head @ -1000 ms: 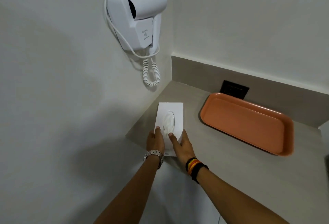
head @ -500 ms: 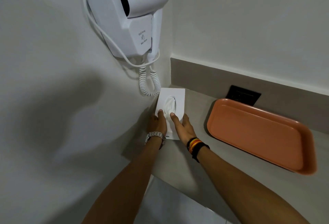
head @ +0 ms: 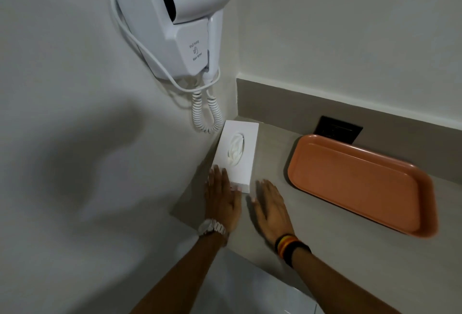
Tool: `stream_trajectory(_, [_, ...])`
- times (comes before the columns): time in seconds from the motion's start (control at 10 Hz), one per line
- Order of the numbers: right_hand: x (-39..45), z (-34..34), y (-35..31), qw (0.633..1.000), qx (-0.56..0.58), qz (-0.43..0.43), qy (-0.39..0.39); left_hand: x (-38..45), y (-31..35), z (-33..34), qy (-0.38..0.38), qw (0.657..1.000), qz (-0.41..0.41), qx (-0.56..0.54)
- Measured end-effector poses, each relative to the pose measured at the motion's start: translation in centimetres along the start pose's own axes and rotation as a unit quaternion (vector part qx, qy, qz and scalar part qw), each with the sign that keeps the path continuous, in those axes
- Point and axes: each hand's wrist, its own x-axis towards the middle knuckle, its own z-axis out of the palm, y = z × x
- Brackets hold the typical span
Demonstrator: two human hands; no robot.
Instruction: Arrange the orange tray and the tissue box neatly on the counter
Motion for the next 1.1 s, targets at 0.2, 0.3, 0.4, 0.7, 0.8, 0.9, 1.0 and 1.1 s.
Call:
stream_trajectory(0.2, [-3.9,0.9,4.7,0.963,-0.261,-0.059,-0.018,-3.1,0.1,2.2,-0.041,0.996,0.043,0.065])
stream_trajectory(0.3, [-3.6,1.0,4.7,0.960,-0.273,-0.054,-0.027,-2.0,0.8,2.1,-0.068,0.993,0.006,0.096])
stream_trajectory(0.4, [-3.4,1.0,4.6,0.959,-0.277,-0.050,-0.028,0.2,1.2,1.7,-0.090,0.989,-0.023,0.118])
stream_trajectory(0.7, [-3.3,0.9,4.7,0.963,-0.264,-0.049,-0.020,6.7,-0.1,1.4,-0.131,0.984,-0.030,0.116])
stream_trajectory(0.8, [-3.4,1.0,4.8,0.965,-0.258,-0.047,-0.018,7.2,-1.2,1.4,-0.126,0.982,-0.014,0.143])
stream_trajectory(0.9, [-3.4,0.9,4.6,0.964,-0.261,-0.048,-0.017,6.9,-1.4,1.4,-0.129,0.980,-0.007,0.151])
stream_trajectory(1.0, [-3.6,0.9,4.6,0.963,-0.263,-0.053,-0.016,6.8,-1.1,1.1,-0.120,0.985,-0.016,0.125])
stream_trajectory(1.1, [-3.2,1.0,4.6,0.967,-0.251,-0.053,-0.005,4.9,0.0,0.9,-0.045,0.996,0.008,0.081])
